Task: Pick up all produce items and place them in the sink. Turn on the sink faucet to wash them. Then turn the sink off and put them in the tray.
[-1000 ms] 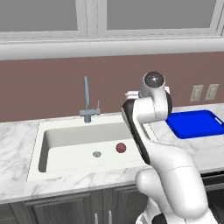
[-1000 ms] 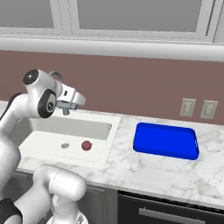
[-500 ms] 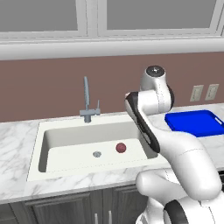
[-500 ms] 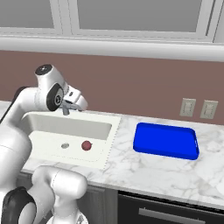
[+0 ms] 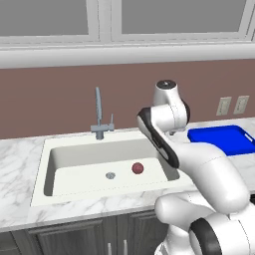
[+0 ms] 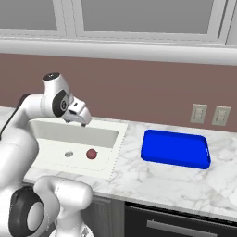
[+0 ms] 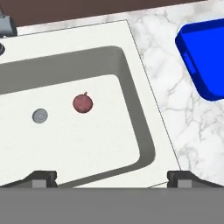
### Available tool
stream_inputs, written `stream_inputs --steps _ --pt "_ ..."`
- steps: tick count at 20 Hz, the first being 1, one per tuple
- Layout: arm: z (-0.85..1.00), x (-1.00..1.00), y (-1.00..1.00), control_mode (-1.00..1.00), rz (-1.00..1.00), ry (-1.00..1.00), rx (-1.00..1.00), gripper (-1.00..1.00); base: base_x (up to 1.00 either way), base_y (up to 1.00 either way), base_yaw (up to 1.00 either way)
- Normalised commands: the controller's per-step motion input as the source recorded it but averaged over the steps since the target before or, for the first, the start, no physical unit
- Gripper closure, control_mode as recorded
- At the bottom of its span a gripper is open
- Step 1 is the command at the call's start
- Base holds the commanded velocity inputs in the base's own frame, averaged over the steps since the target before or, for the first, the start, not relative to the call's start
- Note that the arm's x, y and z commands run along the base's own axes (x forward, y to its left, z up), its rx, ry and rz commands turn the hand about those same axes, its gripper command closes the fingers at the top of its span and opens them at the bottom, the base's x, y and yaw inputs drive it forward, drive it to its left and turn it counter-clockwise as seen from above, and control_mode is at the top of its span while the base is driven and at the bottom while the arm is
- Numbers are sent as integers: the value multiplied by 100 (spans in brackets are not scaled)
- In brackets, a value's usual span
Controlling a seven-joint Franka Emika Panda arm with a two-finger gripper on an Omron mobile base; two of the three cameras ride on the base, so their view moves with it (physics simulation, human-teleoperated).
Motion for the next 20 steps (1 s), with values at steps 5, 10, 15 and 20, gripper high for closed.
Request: stream_inputs --steps 5,10,15,20 --pt "-31 2 16 -100 0 7 0 -100 0 0 0" --pt "-36 8 18 -100 0 0 0 -100 0 0 0" --pt "-48 0 1 -100 0 0 0 -100 0 0 0" --pt "-44 0 0 -100 0 -2 1 -100 0 0 0"
